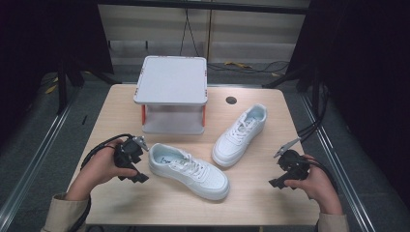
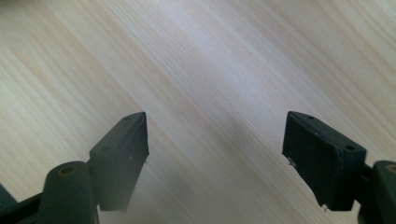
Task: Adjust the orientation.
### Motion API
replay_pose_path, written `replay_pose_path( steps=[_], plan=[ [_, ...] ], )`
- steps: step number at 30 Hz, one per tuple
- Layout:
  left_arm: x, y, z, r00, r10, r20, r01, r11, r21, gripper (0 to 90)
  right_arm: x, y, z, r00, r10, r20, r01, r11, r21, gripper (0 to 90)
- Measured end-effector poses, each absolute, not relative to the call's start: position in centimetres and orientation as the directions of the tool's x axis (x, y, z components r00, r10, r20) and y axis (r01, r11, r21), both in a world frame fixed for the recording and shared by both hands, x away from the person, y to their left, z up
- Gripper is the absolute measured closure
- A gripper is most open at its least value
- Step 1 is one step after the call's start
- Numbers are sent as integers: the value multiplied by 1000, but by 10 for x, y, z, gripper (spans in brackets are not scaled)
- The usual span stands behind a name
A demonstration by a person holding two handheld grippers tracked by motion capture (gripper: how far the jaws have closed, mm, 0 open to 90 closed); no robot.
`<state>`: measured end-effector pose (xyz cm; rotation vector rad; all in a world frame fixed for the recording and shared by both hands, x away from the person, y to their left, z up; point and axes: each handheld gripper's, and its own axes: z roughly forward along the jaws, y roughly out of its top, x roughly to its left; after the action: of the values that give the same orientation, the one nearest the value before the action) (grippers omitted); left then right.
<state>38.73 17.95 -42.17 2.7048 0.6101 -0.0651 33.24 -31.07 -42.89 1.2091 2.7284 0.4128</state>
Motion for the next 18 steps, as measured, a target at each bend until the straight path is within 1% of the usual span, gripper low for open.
replay_pose_path(
  steps=[1,3,7,8,11,14,16,18],
  plan=[
    [388,178,-421,911,398,-113,412,-851,326,220,332,-310,-429,-678,735,2,700,644,308,216],
    [388,176,-418,917,386,-97,396,-857,330,220,332,-307,-434,-691,723,14,694,658,293,212],
    [388,171,-412,920,377,-110,392,-860,327,225,333,-304,-442,-708,706,24,685,677,268,186],
    [388,169,-405,931,355,-86,363,-875,321,222,334,-304,-445,-708,706,31,688,679,254,185],
    [389,163,-391,942,331,-47,328,-884,334,215,335,-304,-446,-698,716,3,696,678,234,186],
    [390,157,-386,949,314,-31,306,-893,331,223,333,-303,-443,-701,713,9,692,678,247,187],
    [391,145,-380,962,272,-11,262,-911,320,230,332,-303,-443,-706,708,6,687,683,249,189],
    [391,141,-378,964,265,-1,251,-914,320,232,332,-303,-443,-702,712,8,691,679,246,189]
  ],
)
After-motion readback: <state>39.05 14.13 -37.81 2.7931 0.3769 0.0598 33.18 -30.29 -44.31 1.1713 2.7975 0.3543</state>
